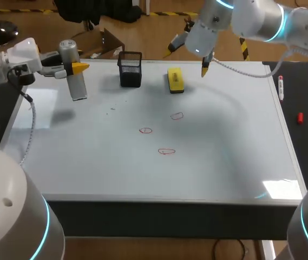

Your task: Pick up the inspection probe, press it on each red-marked spot on the whiteboard one by one, put down the probe, pick up the eraser, and wipe off all the red marks.

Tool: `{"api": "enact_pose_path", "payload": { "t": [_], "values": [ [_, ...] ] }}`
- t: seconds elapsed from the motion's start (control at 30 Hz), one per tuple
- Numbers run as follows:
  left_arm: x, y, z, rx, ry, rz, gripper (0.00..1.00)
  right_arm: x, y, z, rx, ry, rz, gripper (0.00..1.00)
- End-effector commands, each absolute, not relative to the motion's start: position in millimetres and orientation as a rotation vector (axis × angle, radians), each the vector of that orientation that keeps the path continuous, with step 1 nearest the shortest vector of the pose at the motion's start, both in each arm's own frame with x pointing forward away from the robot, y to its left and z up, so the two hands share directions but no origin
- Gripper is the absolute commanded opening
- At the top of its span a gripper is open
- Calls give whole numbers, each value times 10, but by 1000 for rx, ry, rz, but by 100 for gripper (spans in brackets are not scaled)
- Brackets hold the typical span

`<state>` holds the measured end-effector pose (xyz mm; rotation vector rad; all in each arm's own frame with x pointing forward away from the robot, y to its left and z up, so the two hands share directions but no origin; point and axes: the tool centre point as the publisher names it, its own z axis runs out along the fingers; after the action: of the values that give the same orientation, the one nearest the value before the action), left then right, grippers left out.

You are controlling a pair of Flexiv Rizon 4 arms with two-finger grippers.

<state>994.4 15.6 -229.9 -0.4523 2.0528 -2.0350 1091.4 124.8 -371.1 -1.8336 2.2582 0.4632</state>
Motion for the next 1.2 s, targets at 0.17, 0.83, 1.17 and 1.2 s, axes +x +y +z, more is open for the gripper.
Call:
{"api": "enact_pose_path", "payload": {
  "t": [0.17,0.83,1.17,1.2],
  "values": [
    [9932,149,-2289,-454,2048,-2031,0,10952,1286,-3829,-1988,2219,460,100],
    [9932,149,-2289,-454,2048,-2031,0,11042,1321,-4093,-2077,2258,299,100],
    [9932,149,-2289,-454,2048,-2031,0,10983,1344,-4142,-2159,2240,228,100],
    [9932,149,-2289,-454,2048,-2031,0,10983,1345,-4144,-2162,2243,229,100]
  ]
}}
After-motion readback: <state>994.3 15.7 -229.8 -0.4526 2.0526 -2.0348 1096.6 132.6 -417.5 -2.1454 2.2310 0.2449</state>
